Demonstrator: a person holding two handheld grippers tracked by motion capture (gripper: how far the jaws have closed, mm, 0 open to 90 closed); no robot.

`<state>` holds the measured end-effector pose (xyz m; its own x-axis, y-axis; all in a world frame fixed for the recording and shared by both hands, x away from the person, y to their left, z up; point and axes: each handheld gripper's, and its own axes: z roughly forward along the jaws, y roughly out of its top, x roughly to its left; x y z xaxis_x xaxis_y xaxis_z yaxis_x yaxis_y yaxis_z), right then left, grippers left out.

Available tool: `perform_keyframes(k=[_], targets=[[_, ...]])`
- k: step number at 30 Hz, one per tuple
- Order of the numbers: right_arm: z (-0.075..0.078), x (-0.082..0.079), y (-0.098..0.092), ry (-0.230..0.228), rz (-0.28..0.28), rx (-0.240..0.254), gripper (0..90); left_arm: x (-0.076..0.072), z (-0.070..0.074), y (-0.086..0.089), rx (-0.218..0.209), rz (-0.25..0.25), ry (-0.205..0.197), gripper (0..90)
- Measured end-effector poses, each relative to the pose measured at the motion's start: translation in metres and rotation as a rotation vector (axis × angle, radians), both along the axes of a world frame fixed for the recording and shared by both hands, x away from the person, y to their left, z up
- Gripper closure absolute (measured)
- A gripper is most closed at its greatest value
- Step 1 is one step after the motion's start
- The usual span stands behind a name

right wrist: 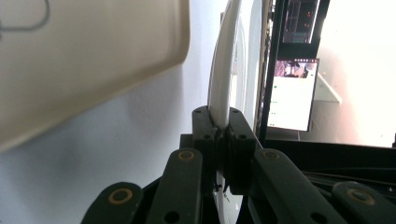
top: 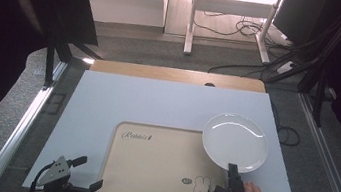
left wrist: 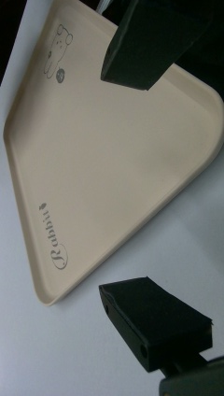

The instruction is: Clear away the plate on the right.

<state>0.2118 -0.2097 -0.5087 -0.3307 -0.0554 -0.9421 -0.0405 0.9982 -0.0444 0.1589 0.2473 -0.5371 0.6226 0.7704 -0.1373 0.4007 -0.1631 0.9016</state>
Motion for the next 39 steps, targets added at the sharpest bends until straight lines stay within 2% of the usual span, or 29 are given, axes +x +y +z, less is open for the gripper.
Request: perform_keyframes(k=[1, 2, 9, 10, 11, 12, 13, 15, 17, 20, 39], targets=[[-0.002, 0.000, 0.001, -0.031, 0.023, 0.010, 85.3, 0.000, 0.000, 0.000, 0.000, 0.000, -0.001, 1.9], [-0.001, -0.002, 0.004, 0.001, 0.013, -0.001, 85.3, 0.000, 0.000, 0.000, 0.000, -0.001, -0.001, 1.9], [-0.002, -0.007, 0.015, 0.001, 0.053, -0.007, 85.3, -0.001, 0.000, -0.001, 0.005, -0.006, -0.012, 1.3], [0.001, -0.011, 0.018, 0.001, 0.027, -0.030, 85.3, -0.001, 0.000, -0.001, 0.005, -0.006, -0.012, 1.2], [-0.001, -0.009, 0.018, 0.001, 0.067, -0.004, 85.3, -0.001, 0.000, -0.001, 0.006, -0.006, -0.013, 1.1], [-0.003, -0.010, 0.020, -0.034, 0.086, 0.004, 85.3, -0.001, 0.000, -0.001, 0.006, -0.007, -0.014, 1.1], [0.000, -0.012, 0.022, 0.011, 0.063, -0.019, 85.4, -0.002, 0.000, -0.001, 0.006, -0.007, -0.015, 1.0], [-0.001, -0.012, 0.024, 0.000, 0.087, 0.000, 85.3, -0.002, 0.000, -0.001, 0.007, -0.007, -0.017, 0.7], [0.000, -0.015, 0.027, 0.012, 0.081, -0.018, 85.3, -0.002, 0.000, -0.001, 0.007, -0.009, -0.017, 0.7], [-0.003, -0.015, 0.031, 0.007, 0.116, 0.003, 85.3, -0.002, 0.000, -0.001, 0.006, -0.011, -0.021, 0.7], [-0.011, -0.027, 0.061, 0.031, 0.225, 0.021, 85.3, -0.002, 0.000, -0.001, 0.002, -0.006, -0.016, 0.4]])
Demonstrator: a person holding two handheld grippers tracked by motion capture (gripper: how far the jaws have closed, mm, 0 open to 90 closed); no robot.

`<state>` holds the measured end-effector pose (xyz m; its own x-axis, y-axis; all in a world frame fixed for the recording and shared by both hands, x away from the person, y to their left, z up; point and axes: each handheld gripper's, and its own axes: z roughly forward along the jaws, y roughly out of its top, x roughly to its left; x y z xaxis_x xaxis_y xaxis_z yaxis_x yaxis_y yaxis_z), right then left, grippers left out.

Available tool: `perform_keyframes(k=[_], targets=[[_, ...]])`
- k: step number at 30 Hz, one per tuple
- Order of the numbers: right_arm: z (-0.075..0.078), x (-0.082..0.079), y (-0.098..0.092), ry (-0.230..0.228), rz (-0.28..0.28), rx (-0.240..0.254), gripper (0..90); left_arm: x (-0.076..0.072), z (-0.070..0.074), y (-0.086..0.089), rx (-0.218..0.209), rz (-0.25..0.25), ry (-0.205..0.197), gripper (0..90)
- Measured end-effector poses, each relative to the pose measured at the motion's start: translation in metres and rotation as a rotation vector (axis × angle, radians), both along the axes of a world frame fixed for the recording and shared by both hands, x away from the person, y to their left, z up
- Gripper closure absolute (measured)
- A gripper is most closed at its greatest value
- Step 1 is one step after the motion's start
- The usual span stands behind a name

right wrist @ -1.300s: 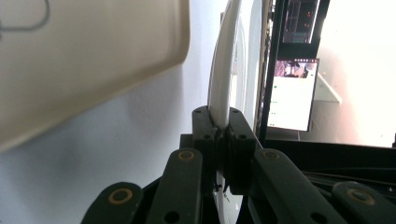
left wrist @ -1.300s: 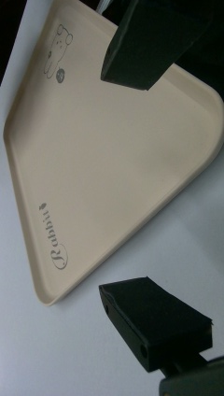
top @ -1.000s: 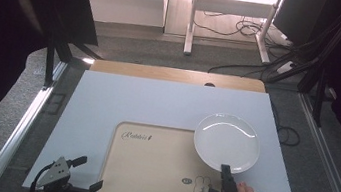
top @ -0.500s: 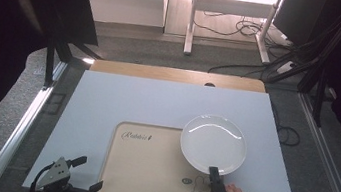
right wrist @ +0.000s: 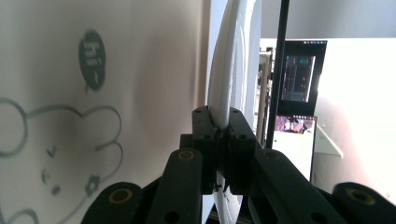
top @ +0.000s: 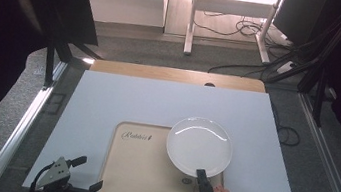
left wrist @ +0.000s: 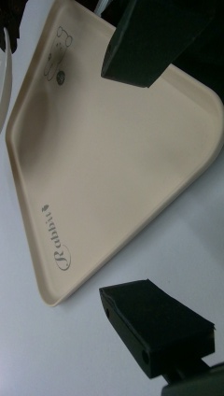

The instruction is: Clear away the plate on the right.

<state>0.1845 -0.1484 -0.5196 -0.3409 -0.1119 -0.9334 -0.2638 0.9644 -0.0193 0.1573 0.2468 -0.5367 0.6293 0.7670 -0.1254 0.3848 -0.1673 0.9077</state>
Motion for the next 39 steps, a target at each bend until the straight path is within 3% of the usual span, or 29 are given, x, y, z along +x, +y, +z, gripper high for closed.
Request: perform_keyframes(k=[25, 28, 29, 30, 39], targets=[[-0.011, -0.011, 0.040, 0.041, 0.119, 0.028, 85.1, 0.000, 0.000, 0.000, 0.003, 0.000, -0.001, 0.6], [-0.013, -0.011, 0.043, 0.044, 0.125, 0.028, 85.1, 0.000, 0.000, 0.000, 0.003, 0.000, -0.002, 0.6], [-0.012, -0.015, 0.044, 0.002, 0.089, 0.005, 85.1, 0.000, 0.000, 0.000, 0.003, 0.000, -0.001, 0.5], [-0.013, -0.015, 0.045, 0.000, 0.099, 0.011, 85.1, 0.000, 0.000, 0.000, 0.003, 0.000, -0.003, 0.5], [-0.018, -0.015, 0.052, 0.019, 0.114, 0.004, 85.0, 0.000, 0.000, 0.000, 0.006, -0.003, -0.003, 0.5]])
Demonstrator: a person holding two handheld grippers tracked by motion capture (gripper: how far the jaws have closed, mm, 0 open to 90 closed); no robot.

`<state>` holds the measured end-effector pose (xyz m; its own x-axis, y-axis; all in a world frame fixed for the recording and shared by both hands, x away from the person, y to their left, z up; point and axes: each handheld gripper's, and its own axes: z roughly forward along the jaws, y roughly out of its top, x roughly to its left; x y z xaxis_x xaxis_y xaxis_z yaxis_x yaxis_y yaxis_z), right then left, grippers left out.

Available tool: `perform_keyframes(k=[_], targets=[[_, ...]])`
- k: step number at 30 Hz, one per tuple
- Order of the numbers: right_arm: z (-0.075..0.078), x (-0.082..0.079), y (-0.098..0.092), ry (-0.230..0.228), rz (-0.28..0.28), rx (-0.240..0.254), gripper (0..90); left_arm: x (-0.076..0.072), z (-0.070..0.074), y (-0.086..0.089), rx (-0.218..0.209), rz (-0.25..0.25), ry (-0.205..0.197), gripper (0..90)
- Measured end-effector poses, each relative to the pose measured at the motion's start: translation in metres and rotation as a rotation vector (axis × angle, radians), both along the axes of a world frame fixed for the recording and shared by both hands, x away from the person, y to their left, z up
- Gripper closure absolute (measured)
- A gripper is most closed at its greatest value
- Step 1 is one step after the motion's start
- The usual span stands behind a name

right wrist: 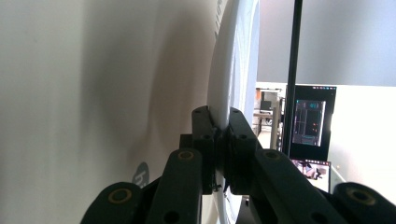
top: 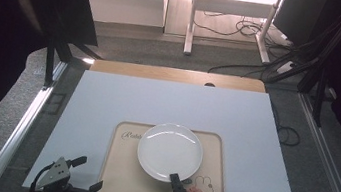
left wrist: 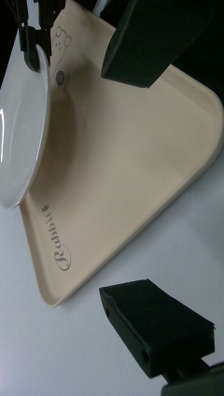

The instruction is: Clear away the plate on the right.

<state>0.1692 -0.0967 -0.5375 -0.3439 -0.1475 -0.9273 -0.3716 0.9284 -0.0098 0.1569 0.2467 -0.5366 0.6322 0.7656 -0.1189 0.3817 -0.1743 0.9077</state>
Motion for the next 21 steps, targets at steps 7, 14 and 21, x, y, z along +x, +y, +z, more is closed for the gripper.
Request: perform_keyframes(k=[7, 14, 21], targets=[[-0.005, 0.002, 0.004, 0.011, 0.009, -0.007, 85.0, 0.000, 0.000, 0.000, 0.001, 0.001, -0.001, 0.5], [-0.009, 0.003, 0.007, 0.022, 0.014, -0.023, 84.9, 0.000, 0.000, 0.000, 0.006, -0.001, -0.001, 0.5], [-0.013, 0.005, 0.009, 0.028, 0.016, -0.017, 84.9, 0.000, 0.000, 0.000, 0.006, -0.001, -0.001, 0.5]])
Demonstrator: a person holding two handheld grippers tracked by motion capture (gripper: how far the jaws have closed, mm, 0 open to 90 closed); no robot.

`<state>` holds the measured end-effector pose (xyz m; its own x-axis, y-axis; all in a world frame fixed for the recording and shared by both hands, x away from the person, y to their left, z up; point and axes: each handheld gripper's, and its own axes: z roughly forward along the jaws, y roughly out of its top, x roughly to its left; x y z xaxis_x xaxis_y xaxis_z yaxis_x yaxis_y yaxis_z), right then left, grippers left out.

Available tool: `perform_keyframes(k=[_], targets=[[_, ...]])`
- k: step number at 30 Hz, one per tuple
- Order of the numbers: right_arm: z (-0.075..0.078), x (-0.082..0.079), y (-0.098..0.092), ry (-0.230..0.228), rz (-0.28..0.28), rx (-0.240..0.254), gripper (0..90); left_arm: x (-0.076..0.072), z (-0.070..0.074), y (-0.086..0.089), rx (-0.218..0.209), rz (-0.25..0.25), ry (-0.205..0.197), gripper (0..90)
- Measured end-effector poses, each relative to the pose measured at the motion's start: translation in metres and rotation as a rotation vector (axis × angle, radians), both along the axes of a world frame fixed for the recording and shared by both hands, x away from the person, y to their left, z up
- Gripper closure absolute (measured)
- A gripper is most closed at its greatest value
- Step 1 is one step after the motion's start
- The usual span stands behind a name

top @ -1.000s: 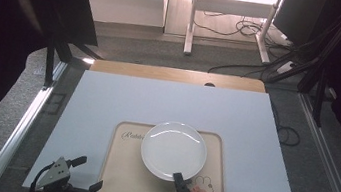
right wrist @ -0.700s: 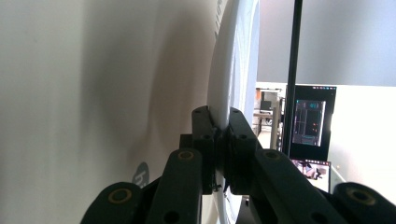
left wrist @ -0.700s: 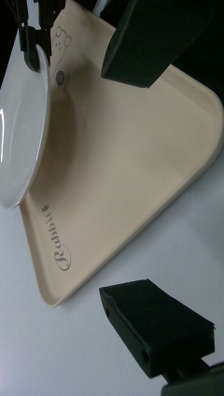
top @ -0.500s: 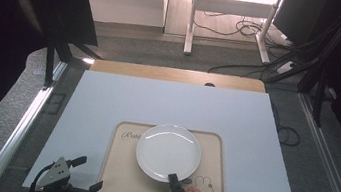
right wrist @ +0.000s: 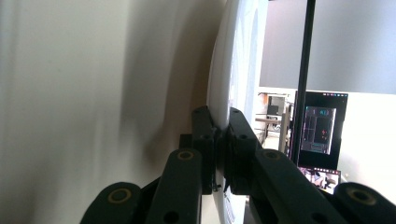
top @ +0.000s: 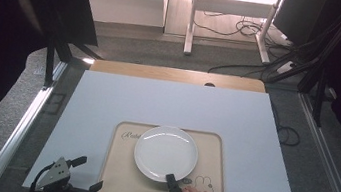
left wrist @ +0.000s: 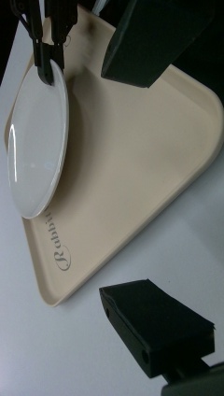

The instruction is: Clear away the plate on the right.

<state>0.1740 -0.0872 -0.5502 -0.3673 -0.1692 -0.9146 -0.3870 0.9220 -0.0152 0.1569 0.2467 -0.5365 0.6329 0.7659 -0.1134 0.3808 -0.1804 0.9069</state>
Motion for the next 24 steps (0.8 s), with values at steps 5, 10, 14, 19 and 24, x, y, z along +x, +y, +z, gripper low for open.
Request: perform_keyframes(k=[5, 10, 14, 19, 24], targets=[[-0.002, 0.001, 0.001, 0.004, -0.005, 0.001, 84.7, 0.000, 0.000, 0.000, -0.003, 0.001, 0.000, 0.5], [-0.003, 0.002, 0.001, 0.005, -0.007, -0.018, 84.6, 0.000, 0.000, 0.000, -0.002, 0.001, 0.000, 0.5], [-0.006, 0.002, 0.002, 0.010, -0.009, -0.017, 85.0, 0.000, 0.000, 0.000, -0.002, 0.001, 0.000, 0.5], [-0.008, 0.004, 0.002, 0.023, -0.016, -0.040, 84.9, 0.000, 0.000, -0.001, -0.001, 0.001, 0.000, 0.6], [-0.014, 0.005, 0.001, 0.027, -0.024, -0.069, 79.8, 0.000, 0.000, -0.001, 0.000, 0.001, 0.000, 0.6]])
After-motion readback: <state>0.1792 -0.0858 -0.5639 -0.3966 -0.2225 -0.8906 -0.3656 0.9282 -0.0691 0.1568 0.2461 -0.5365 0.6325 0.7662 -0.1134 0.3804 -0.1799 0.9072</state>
